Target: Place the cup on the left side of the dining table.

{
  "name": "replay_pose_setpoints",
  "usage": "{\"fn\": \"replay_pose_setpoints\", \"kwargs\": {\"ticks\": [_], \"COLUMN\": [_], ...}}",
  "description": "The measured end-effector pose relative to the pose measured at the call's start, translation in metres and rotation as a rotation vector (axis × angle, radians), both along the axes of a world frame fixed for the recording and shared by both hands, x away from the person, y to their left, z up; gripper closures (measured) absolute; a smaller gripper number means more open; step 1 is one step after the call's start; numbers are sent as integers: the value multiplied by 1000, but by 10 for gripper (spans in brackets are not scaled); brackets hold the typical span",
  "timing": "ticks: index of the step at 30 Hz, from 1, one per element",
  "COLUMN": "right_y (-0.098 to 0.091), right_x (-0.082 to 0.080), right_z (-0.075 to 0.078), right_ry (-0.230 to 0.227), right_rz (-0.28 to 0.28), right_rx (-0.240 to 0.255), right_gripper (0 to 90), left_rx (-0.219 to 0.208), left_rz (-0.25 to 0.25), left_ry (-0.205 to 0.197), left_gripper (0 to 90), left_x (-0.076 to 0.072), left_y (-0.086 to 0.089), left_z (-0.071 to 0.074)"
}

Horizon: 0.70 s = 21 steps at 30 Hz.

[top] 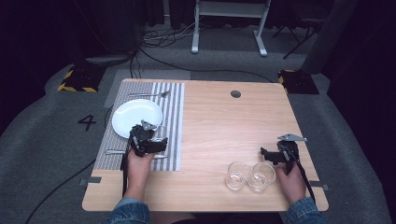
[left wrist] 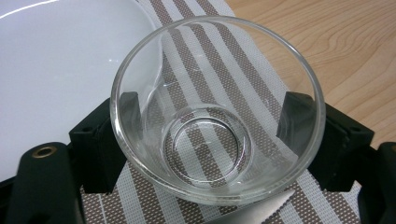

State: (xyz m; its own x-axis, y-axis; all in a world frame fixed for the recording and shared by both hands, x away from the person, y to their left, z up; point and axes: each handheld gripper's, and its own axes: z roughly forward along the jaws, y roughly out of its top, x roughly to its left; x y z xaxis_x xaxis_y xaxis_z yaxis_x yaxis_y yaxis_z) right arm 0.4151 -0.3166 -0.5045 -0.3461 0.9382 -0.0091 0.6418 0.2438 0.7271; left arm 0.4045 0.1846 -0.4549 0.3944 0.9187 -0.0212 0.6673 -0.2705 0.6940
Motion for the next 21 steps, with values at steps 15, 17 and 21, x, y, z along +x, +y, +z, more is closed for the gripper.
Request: {"fn": "replay_pose_setpoints", "kwargs": {"ticks": [15,17,21], "right_y": [0,0,0], "right_x": [0,0,0], "right_z": [0,0,0], "right_ry": [0,0,0], "right_rz": [-1,-1,-1], "right_rx": [-1,0,-1], "right_gripper": [88,88,88], "left_rx": [33,33,33], "left_rz": [19,13,10], "left_ry": [-46,-52,-60], "left_gripper": [169,171,184], "left_x": [-12,-15,-20], "left_y": [-2,-1,0], "left_z": [14,18,22]}}
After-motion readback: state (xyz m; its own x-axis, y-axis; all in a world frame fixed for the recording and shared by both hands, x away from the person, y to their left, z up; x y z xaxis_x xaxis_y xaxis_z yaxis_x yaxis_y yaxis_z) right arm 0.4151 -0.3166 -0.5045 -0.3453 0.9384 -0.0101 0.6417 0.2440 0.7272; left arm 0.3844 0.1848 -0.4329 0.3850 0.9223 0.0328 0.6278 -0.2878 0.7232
